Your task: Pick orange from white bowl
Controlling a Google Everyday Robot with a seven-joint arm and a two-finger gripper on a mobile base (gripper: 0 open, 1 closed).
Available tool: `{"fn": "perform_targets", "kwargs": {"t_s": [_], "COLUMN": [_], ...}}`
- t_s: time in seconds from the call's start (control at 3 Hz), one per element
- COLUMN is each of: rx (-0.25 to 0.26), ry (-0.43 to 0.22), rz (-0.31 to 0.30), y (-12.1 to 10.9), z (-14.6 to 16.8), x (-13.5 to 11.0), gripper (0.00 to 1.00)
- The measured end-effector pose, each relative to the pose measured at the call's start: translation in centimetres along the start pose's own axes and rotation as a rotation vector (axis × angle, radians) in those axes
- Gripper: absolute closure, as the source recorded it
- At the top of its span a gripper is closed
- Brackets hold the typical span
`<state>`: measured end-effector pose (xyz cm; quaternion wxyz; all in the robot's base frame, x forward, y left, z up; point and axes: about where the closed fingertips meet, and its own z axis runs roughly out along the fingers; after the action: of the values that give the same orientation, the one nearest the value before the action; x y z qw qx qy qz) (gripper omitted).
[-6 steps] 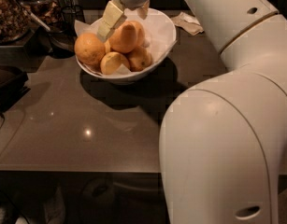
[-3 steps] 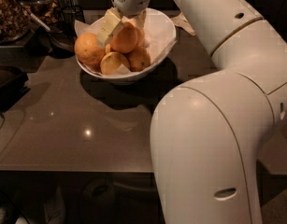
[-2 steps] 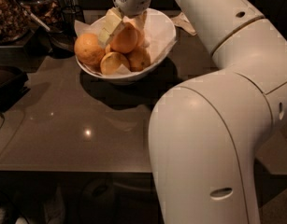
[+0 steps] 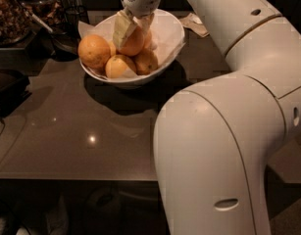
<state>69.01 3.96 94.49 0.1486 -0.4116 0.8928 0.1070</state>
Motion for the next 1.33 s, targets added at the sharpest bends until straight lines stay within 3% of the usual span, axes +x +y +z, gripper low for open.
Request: {"fn": "perform_targets", "kwargs": {"t_s": [0.67, 1.0, 1.33], "rx": [0.002, 0.001, -0.043], "ry": [0.001, -0.022, -0.122], "rz": [0.010, -0.006, -0.051], "y": [0.2, 0.2, 0.5], "z": [-0.1, 0.0, -1.5], "x": [0.4, -0.1, 0.1], "gripper": [1.00, 1.00, 1.00]}}
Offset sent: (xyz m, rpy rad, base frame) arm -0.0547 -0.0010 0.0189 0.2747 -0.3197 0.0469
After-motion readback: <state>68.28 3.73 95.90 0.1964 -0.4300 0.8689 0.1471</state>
